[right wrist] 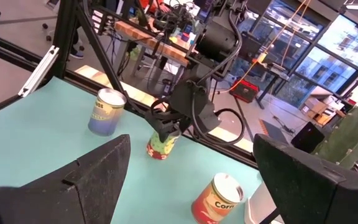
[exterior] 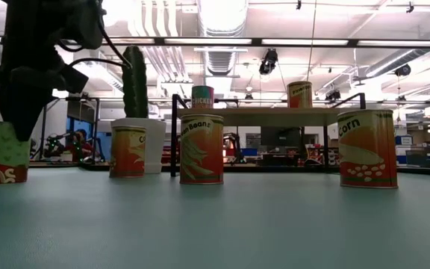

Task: Pick and place cans onto a shelf
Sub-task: Put the canned spaghetti sauce on the shelf

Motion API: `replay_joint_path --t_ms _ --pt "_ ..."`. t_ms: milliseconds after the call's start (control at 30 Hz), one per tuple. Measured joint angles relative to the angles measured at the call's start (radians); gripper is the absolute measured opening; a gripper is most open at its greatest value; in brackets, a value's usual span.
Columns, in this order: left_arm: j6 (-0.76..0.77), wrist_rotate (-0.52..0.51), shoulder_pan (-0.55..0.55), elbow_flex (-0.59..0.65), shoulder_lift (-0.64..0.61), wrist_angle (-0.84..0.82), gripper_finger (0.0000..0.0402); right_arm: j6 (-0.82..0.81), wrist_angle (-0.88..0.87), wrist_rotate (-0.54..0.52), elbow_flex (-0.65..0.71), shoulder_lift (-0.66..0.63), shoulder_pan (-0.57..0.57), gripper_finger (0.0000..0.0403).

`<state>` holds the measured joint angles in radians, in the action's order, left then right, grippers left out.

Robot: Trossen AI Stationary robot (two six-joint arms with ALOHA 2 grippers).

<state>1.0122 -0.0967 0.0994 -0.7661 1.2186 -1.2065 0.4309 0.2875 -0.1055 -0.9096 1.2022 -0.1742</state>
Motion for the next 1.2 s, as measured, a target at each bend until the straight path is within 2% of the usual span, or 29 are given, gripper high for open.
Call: replay_joint_path --t_ms 167,400,600,933,1200 --pt "0.001 0.000 0.000 -0.002 0.000 -0.001 0.0262 0.001 0.000 0.000 0.000 0.000 0.000 0.0328" --pt "-0.004 0.018 -0.001 -0.006 0.000 -0.003 0.0258 0.000 0.000 0.000 0.000 0.000 0.000 0.0328" --pt "-0.049 0.034 -0.001 -0.077 0.000 -0.008 0.0257 0.000 0.000 0.000 0.000 0.000 0.000 0.0328" --pt "-0.153 0.022 -0.001 -0.339 0.073 -0.042 0.0256 0.000 0.000 -0.001 0.000 -0.001 0.000 0.0328" --pt "-0.403 -0.062 -0.006 -0.646 0.266 -0.170 0.0256 -0.012 -0.076 -0.002 0.000 -0.035 0.000 0.0328"
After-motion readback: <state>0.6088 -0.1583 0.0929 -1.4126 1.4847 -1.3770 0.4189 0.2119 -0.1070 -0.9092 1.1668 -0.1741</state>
